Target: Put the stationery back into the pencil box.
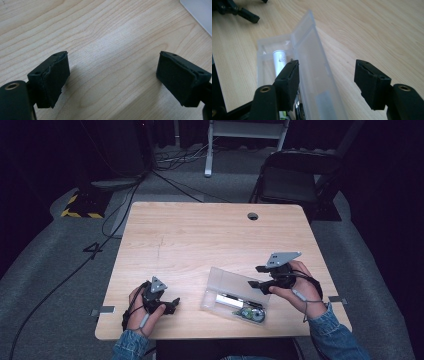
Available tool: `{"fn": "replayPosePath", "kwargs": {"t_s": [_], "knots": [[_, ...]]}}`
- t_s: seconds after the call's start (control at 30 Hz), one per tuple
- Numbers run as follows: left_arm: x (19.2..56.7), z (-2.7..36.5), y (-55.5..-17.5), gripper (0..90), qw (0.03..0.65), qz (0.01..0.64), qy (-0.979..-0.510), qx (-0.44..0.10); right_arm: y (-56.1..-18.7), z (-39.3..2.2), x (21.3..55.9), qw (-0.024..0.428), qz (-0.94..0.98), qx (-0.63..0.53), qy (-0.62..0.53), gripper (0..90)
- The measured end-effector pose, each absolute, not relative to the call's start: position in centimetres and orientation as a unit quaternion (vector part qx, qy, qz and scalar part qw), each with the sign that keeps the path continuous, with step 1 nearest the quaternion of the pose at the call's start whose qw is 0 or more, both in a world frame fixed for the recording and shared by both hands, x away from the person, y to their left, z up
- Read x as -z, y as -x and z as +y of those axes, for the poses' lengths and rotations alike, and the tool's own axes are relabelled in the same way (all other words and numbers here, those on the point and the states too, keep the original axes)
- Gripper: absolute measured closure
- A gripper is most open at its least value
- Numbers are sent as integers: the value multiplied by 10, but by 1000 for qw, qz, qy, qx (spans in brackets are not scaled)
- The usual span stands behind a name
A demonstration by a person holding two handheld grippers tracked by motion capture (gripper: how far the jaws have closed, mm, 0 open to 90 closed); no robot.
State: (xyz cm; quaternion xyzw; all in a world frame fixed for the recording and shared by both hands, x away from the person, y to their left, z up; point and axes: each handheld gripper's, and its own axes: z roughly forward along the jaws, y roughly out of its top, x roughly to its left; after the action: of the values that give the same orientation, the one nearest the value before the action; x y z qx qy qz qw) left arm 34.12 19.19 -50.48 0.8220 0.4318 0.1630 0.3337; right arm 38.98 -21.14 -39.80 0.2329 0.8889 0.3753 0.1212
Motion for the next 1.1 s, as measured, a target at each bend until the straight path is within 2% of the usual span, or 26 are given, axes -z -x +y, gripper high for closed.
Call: {"fn": "replayPosePath", "kwargs": {"t_s": [0.47, 0.87, 1.1], "knots": [[505, 195, -344, 113, 333, 437, -820, -161, -401, -254, 394, 141, 862, -388, -295, 356], [505, 195, -348, 86, 329, 441, -819, -164, -410, -292, 409, 165, 842, -381, -344, 350], [505, 195, -348, 85, 329, 441, -819, -164, -418, -309, 427, 165, 835, -374, -367, 351]]}}
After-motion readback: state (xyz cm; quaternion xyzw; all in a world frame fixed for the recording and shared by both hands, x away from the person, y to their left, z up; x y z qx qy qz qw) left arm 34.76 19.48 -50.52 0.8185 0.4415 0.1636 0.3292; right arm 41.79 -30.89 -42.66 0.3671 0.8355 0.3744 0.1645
